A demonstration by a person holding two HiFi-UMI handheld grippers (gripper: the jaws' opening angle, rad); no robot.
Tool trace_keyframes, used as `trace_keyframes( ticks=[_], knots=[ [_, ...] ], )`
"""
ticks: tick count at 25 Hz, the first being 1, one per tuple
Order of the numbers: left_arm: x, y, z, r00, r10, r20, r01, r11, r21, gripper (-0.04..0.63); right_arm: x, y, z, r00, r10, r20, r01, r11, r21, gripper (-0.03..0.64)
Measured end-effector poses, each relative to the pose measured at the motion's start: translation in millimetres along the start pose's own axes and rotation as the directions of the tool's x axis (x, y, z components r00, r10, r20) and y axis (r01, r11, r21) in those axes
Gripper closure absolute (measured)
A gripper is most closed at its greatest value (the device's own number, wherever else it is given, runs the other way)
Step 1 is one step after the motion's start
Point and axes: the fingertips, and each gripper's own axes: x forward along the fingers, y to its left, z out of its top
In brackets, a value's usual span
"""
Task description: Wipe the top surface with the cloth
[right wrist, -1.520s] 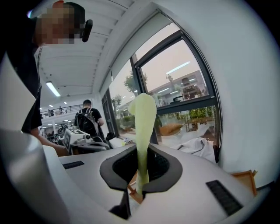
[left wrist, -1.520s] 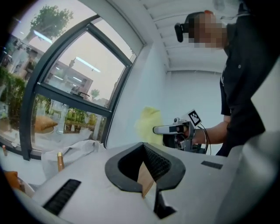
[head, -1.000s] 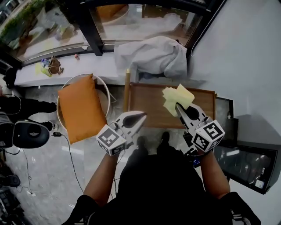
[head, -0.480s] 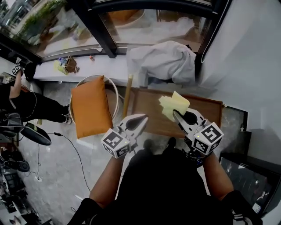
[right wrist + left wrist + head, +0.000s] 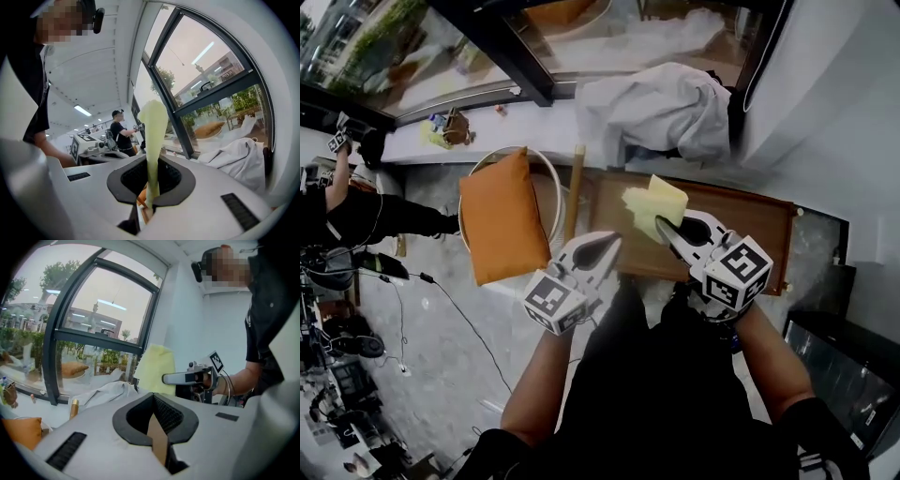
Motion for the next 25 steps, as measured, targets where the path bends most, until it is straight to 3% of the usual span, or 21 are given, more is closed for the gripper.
trace_keyframes(
  ticks=[4, 11, 16, 25],
  knots=[
    [-3, 28, -7, 1.000, -0.003, -0.011, 0.003, 1.000, -0.011, 0.583, 37, -7, -16, 0.998, -0.040, -0.050, 0.038, 0.998, -0.048, 0.584],
    [0, 88, -33, 0.991, 0.061, -0.116, -0.065, 0.997, -0.031, 0.583, 96, -25, -26, 0.993, -0.100, -0.068, 0.099, 0.995, -0.012, 0.584],
    [4, 119, -37, 0.988, 0.071, -0.137, -0.080, 0.995, -0.055, 0.584, 142, -44, -58, 0.988, -0.098, -0.119, 0.103, 0.994, 0.038, 0.584],
    [16, 150, -54, 0.982, 0.070, -0.175, -0.083, 0.995, -0.063, 0.583, 192, -91, -117, 0.967, -0.145, -0.210, 0.184, 0.966, 0.179, 0.584]
  ],
)
